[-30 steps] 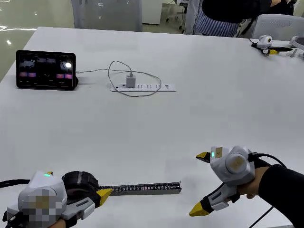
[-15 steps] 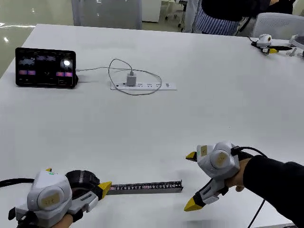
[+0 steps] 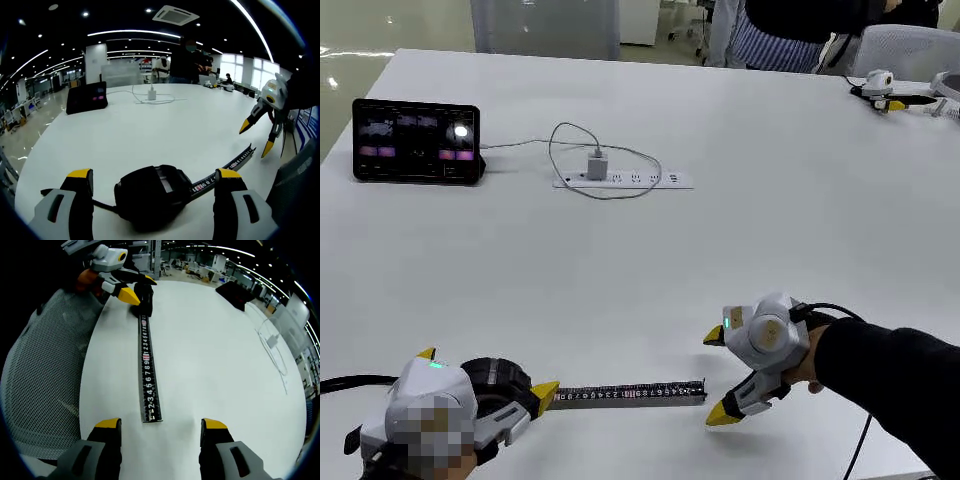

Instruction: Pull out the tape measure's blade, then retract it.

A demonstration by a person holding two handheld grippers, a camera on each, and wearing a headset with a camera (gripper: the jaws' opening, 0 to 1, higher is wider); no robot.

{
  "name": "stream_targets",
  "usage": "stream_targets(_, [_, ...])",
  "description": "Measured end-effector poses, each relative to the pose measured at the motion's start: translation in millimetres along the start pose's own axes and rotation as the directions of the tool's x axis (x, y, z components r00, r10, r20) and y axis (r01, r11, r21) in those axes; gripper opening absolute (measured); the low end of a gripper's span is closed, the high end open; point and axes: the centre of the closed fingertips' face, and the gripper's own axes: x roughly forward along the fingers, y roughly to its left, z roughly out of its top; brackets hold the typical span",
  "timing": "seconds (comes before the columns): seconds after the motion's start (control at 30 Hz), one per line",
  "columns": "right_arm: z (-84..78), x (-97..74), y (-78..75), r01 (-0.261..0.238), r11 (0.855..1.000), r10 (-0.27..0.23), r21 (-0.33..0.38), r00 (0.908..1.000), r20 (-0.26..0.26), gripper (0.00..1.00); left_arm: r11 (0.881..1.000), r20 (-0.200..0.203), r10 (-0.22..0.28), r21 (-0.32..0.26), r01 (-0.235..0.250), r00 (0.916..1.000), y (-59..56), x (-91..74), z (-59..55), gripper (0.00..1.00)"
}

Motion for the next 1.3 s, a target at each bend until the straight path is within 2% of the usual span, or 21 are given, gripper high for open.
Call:
stream_targets(0.33, [2.1,6.6,5.1,-0.046,0.999,0.046,-0.010,0.9989,-0.010,0.37,1.000,-0.001,-0.007,-0.004,0.007,1.0000,-2.4,-1.1,2.1,0.99])
stream_targets(0.47, [3.0,9.8,9.4,-0.062,0.998,0.061,-0.020,0.9979,-0.021,0.32,1.000,0.000,-0.004,-0.020,0.004,1.0000,-1.1,-1.7,2.4,0.99])
stream_targets(0.8, [0.5,12.0,8.8,-0.071,0.997,0.070,-0.035,0.9970,-0.032,0.20,1.000,0.000,-0.003,-0.026,0.003,1.0000,-0.1,-0.4,1.8,0.99])
stream_targets(0.93, [1.2,13.2,10.7,-0.084,0.996,0.083,-0.025,0.9961,-0.030,0.12,1.000,-0.002,-0.005,-0.028,0.005,1.0000,-1.0,-0.1,1.4,0.99])
stream_targets(1.0, [1.5,13.1,11.4,-0.080,0.996,0.079,-0.043,0.9963,-0.034,0.12,1.000,0.000,0.001,-0.028,-0.001,1.0000,0.0,-0.4,2.0,0.99])
stream_targets(1.03, [1.1,13.7,11.6,-0.074,0.995,0.072,-0.064,0.9967,-0.038,0.12,0.998,0.011,0.002,-0.069,-0.001,0.9999,0.3,-0.6,4.1,0.99])
stream_targets(1.07, [0.9,14.0,11.6,-0.068,0.994,0.065,-0.080,0.9970,-0.043,0.12,0.997,0.009,0.004,-0.080,-0.004,0.9999,1.8,-0.7,3.8,0.99])
stream_targets(1.23, [1.2,13.9,11.9,-0.071,0.993,0.065,-0.089,0.9958,-0.065,0.11,0.997,-0.017,0.021,-0.070,-0.022,0.9996,3.5,0.8,-1.9,0.99])
stream_targets(1.27, [1.5,13.8,11.2,-0.073,0.994,0.068,-0.080,0.9955,-0.066,0.11,0.997,-0.016,0.021,-0.071,-0.022,0.9997,2.9,0.9,-1.6,0.99])
stream_targets(1.3, [0.7,14.5,10.4,-0.077,0.996,0.075,-0.036,0.9951,-0.064,0.11,0.997,-0.012,0.022,-0.068,-0.023,0.9997,1.7,1.2,-0.6,0.99])
